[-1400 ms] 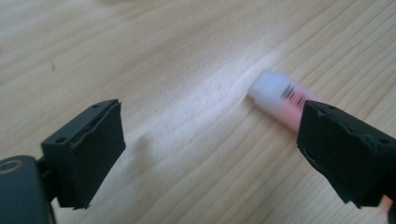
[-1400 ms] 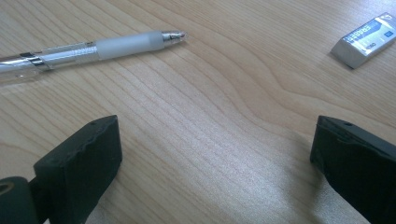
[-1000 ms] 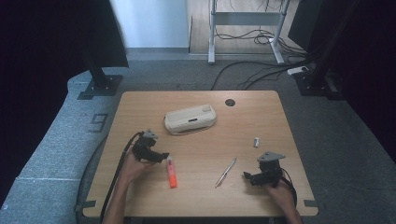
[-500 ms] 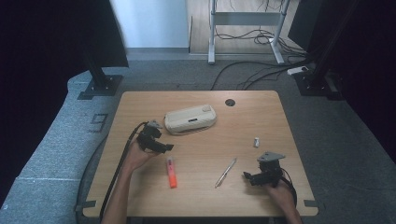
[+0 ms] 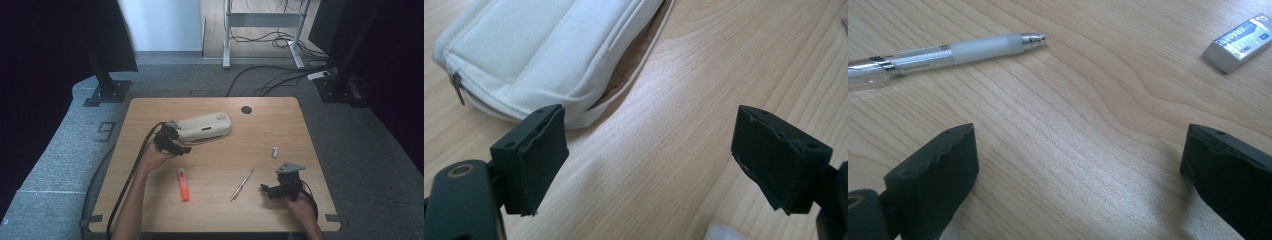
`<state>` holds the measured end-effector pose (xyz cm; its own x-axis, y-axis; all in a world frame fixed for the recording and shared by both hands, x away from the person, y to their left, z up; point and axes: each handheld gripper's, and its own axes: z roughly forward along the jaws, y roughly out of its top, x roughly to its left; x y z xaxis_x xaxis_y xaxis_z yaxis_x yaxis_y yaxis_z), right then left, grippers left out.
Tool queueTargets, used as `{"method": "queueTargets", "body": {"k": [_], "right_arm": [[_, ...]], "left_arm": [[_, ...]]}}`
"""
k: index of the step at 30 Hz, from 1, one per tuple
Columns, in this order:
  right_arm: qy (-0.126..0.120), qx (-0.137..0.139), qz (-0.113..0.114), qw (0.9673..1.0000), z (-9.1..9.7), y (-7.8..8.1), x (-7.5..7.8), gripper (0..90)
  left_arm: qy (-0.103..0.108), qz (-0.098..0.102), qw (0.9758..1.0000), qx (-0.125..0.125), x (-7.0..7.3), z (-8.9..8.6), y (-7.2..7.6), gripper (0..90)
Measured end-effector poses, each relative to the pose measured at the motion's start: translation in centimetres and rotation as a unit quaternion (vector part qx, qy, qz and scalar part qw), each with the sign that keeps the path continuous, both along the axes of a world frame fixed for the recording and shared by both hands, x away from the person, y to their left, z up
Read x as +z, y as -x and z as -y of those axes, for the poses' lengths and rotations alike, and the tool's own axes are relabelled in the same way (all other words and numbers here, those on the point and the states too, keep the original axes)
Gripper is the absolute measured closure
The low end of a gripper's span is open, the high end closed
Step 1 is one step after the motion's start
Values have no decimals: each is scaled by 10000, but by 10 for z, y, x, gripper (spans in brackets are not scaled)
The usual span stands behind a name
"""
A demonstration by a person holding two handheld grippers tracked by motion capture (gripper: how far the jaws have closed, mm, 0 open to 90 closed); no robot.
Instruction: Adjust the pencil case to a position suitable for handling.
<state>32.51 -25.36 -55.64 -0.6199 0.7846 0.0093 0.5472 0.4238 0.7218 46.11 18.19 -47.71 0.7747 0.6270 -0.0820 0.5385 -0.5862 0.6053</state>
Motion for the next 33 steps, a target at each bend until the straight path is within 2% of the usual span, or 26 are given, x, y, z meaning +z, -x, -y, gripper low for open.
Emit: {"method": "queueTargets", "body": {"k": [4, 7, 9, 10, 11, 12, 13, 14, 20, 23, 24, 26, 33], "right_arm": [[-1, -1, -2, 10000, 0, 0, 0, 18], [-1, 0, -1, 10000, 0, 0, 0, 18], [-2, 0, 0, 10000, 0, 0, 0, 18], [-2, 0, 0, 10000, 0, 0, 0, 18], [-1, 0, 0, 10000, 0, 0, 0, 18], [-2, -1, 0, 10000, 0, 0, 0, 18], [-2, -1, 0, 10000, 0, 0, 0, 18], [-2, -1, -1, 10000, 0, 0, 0, 18], [-1, 5, 6, 10000, 0, 0, 0, 18], [0, 7, 8, 10000, 0, 0, 0, 18], [1, 8, 10, 10000, 0, 0, 0, 18], [0, 8, 10, 10000, 0, 0, 0, 18], [2, 11, 13, 10000, 0, 0, 0, 18]], "left_arm": [[-54, -7, 10000, -61, 2, 5, -7, 148], [-15, -39, 10000, -84, 4, 8, -14, 151], [27, -60, 9999, -108, 4, 9, -17, 153], [157, -56, 9998, -121, 4, 11, -21, 162], [157, -56, 9998, -121, 4, 11, -21, 166], [211, -120, 9996, -151, 1, 13, -25, 166], [211, -120, 9996, -151, 1, 13, -25, 166], [114, -120, 9997, -164, -2, 17, -30, 168], [179, -168, 9995, -200, -7, 23, -41, 182], [91, -148, 9996, -229, -10, 26, -46, 195], [208, -104, 9994, -264, -11, 27, -48, 201], [271, -88, 9993, -227, -13, 26, -52, 214], [280, -71, 9994, -183, -22, 25, -62, 250]]}}
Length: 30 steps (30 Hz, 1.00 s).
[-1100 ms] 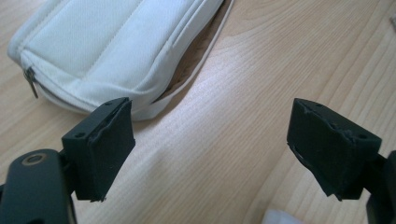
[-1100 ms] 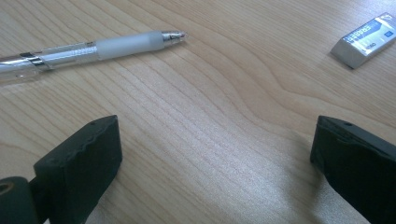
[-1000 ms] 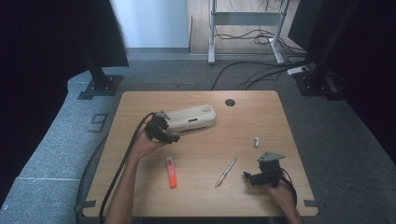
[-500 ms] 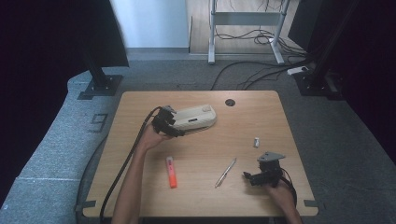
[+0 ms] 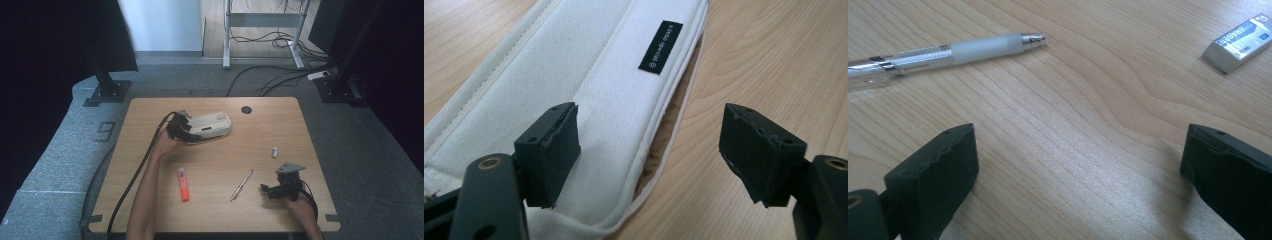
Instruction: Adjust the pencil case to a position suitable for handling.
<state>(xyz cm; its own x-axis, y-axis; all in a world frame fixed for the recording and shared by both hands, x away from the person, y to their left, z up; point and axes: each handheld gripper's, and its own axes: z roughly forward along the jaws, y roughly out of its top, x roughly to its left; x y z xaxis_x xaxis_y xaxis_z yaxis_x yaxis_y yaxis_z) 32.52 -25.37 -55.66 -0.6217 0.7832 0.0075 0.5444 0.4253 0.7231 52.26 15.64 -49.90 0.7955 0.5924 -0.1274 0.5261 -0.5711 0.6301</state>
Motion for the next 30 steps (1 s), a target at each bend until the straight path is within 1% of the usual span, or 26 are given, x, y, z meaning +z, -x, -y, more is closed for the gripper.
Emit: {"method": "queueTargets", "body": {"k": [3, 5, 8, 9, 11, 13, 15, 16, 17, 18, 20, 22, 23, 24, 26, 27, 28, 29, 30], "right_arm": [[1, 1, 0, 10000, 0, 0, 0, 18], [-1, 0, -2, 10000, 0, 0, 0, 18], [-1, -1, -2, 10000, 0, 0, 0, 18], [-7, -10, -14, 10000, 0, 0, 0, 18], [-2, -3, -5, 10000, 0, 0, 0, 18], [-2, -4, -5, 10000, 0, 0, 0, 18], [-3, -4, -2, 10000, 0, 0, 0, 18], [-6, -11, -11, 10000, 0, 0, 0, 18], [-5, -14, -17, 10000, 0, 0, 0, 18], [-7, -15, -16, 10000, 0, 0, 0, 18], [-6, -14, -16, 10000, 0, 0, 0, 18], [-6, -13, -16, 10000, 0, 0, 0, 18], [-6, -11, -15, 10000, 0, 0, 0, 18], [-5, -13, -15, 10000, 0, 0, 0, 18], [-4, -11, -16, 10000, 0, 0, 0, 18], [-5, -11, -15, 10000, 0, 0, 0, 18], [-5, -11, -14, 10000, 0, 0, 0, 18], [-4, -11, -14, 10000, 0, 0, 0, 18], [-5, -13, -14, 10000, 0, 0, 0, 18]], "left_arm": [[-107, -2, 9999, 2, -4, 0, 0, 276], [-89, -3, 10000, 11, -4, 0, 0, 279], [-133, 2, 9999, -8, -4, 0, 1, 296], [-176, 43, 9998, 18, -5, 1, 4, 301], [-171, 57, 9998, 25, -6, 1, 5, 303], [-208, 129, 9997, 51, -7, 2, 8, 314], [-162, 181, 9996, 120, -10, 1, 12, 322], [-162, 181, 9996, 120, -10, 1, 12, 335], [-96, 210, 9996, 176, -11, -1, 13, 351], [-77, 204, 9995, 230, -11, -2, 14, 365], [-71, 227, 9993, 273, -11, -3, 14, 417], [-60, 297, 9987, 403, -13, -4, 15, 465], [-114, 375, 9982, 443, -13, -4, 16, 497], [-110, 394, 9982, 449, -14, -4, 16, 512], [-99, 409, 9980, 466, -14, -4, 17, 516], [-182, 480, 9977, 447, -15, -3, 19, 519], [-182, 480, 9977, 447, -15, -3, 19, 521], [-274, 531, 9975, 378, -15, -1, 21, 522], [-323, 560, 9973, 345, -14, 0, 22, 525]]}}
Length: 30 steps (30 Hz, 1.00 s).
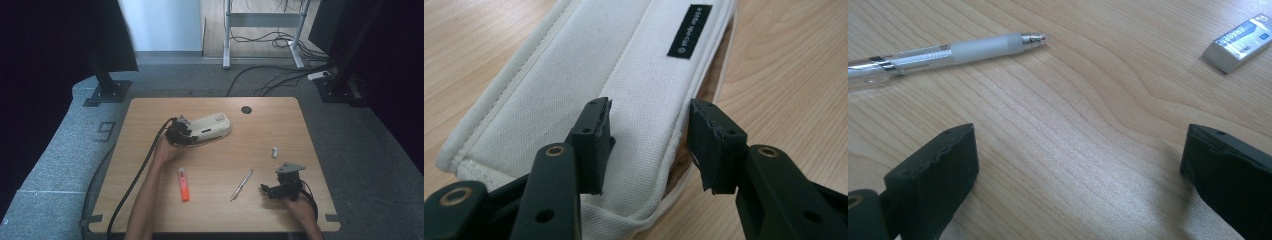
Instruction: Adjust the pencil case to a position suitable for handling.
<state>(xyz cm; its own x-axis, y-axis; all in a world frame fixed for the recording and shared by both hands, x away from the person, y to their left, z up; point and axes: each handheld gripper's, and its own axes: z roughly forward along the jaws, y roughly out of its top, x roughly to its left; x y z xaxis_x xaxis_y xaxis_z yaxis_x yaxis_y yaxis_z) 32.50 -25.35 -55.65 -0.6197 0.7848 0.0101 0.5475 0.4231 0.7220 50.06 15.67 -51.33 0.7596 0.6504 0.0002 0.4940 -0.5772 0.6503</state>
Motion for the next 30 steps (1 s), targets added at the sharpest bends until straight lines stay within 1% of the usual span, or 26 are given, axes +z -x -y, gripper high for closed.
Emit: {"method": "queueTargets", "body": {"k": [2, 3, 4, 5, 6, 7, 9, 12, 16, 18, 21, 24, 30], "right_arm": [[0, 1, -2, 10000, 0, 0, 0, 18], [0, 1, -1, 10000, 0, 0, 0, 18], [0, 1, 0, 10000, 0, 0, 0, 18], [0, 2, 0, 10000, 0, 0, 0, 18], [1, 2, 0, 10000, 0, 0, 0, 18], [1, 1, -1, 10000, 0, 0, 0, 18], [0, 1, -1, 10000, 0, 0, 0, 18], [0, 1, -2, 10000, 0, 0, 0, 17], [1, 2, 0, 10000, 0, 0, 0, 18], [1, 1, -1, 10000, 0, 0, 0, 18], [0, 2, -1, 10000, 0, 0, 0, 18], [0, 2, 0, 10000, 0, 0, 0, 18], [0, 1, -1, 10000, 0, 0, 0, 18]], "left_arm": [[-81, 53, 10000, -11, 0, 2, 1, 525], [-163, 109, 9998, -34, 0, 3, 2, 524], [-163, 109, 9998, -34, 0, 3, 2, 527], [-303, 198, 9993, -62, -1, 5, 3, 532], [-303, 198, 9993, -62, -1, 5, 3, 542], [-369, 264, 9989, -79, -1, 6, 4, 551], [-444, 314, 9985, -105, 0, 7, 5, 576], [-490, 354, 9981, -136, 1, 8, 6, 640], [-309, 215, 9992, -105, 5, 4, 5, 697], [-204, 191, 9996, -93, 7, 2, 6, 722], [-115, 156, 9998, -70, 12, 0, 7, 756], [-73, 73, 9999, -49, 14, -2, 9, 766], [16, 10, 10000, -60, 19, -4, 17, 773]]}}
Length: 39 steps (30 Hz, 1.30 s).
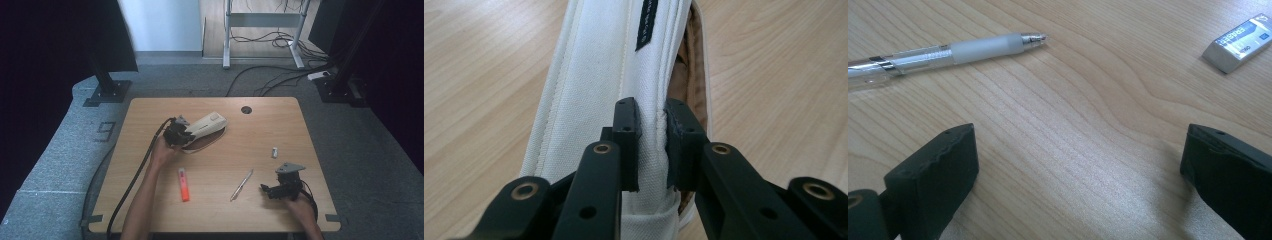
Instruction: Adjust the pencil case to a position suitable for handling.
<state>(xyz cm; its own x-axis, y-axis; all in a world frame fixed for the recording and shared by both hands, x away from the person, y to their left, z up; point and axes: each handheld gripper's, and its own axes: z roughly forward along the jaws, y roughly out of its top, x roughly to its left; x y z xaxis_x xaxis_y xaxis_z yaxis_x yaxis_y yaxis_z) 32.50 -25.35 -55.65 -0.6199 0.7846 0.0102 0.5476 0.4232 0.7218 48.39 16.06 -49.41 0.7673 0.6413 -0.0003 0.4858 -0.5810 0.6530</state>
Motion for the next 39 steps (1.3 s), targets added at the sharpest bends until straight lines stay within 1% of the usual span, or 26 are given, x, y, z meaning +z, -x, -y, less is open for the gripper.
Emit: {"method": "queueTargets", "body": {"k": [1, 3, 7, 9, 12, 15, 20, 22, 25, 28, 29, 30, 32, 33, 34, 37, 38, 39], "right_arm": [[1, 1, 0, 10000, 0, 0, 0, 18], [1, -1, -1, 10000, 0, 0, 0, 18], [0, -2, -1, 10000, 0, 0, 0, 18], [0, -2, -1, 10000, 0, 0, 0, 17], [1, -1, -2, 10000, 0, 0, 0, 18], [1, -2, -3, 10000, 0, 0, 0, 18], [1, -2, -3, 10000, 0, 0, 0, 18], [2, -1, -2, 10000, 0, 0, 0, 18], [2, -1, 0, 10000, 0, 0, 0, 18], [1, -2, -2, 10000, 0, 0, 0, 18], [0, -3, -2, 10000, 0, 0, 0, 18], [0, -3, -2, 10000, 0, 0, 0, 18], [0, -3, -3, 10000, 0, 0, 0, 18], [0, -3, -2, 10000, 0, 0, 0, 18], [0, -3, -2, 10000, 0, 0, 0, 18], [0, -4, -2, 10000, 0, 0, 0, 18], [1, -4, -3, 10000, 0, 0, 0, 18], [1, -3, -2, 10000, 0, 0, 0, 18]], "left_arm": [[28, 15, 10000, -8, 1, 0, 2, 774], [47, -17, 10000, -15, 2, -2, 6, 774], [207, -27, 9998, 59, 4, -4, 15, 777], [230, -37, 9997, 57, 5, -5, 16, 779], [445, -193, 9988, 75, 8, -11, 22, 780], [520, -270, 9982, 100, 10, -14, 27, 781], [718, -387, 9966, 118, 11, -20, 37, 781], [724, -397, 9965, 110, 11, -21, 39, 781], [817, -429, 9957, 130, 11, -26, 47, 781], [849, -443, 9953, 141, 11, -28, 51, 781], [876, -457, 9950, 155, 12, -31, 56, 781], [901, -462, 9947, 159, 12, -32, 58, 781], [901, -469, 9947, 165, 12, -35, 63, 781], [901, -469, 9947, 165, 12, -35, 63, 781], [886, -496, 9947, 184, 14, -37, 67, 781], [867, -486, 9949, 194, 15, -38, 71, 781], [853, -512, 9948, 212, 16, -40, 76, 781], [869, -496, 9947, 222, 16, -40, 78, 781]]}}
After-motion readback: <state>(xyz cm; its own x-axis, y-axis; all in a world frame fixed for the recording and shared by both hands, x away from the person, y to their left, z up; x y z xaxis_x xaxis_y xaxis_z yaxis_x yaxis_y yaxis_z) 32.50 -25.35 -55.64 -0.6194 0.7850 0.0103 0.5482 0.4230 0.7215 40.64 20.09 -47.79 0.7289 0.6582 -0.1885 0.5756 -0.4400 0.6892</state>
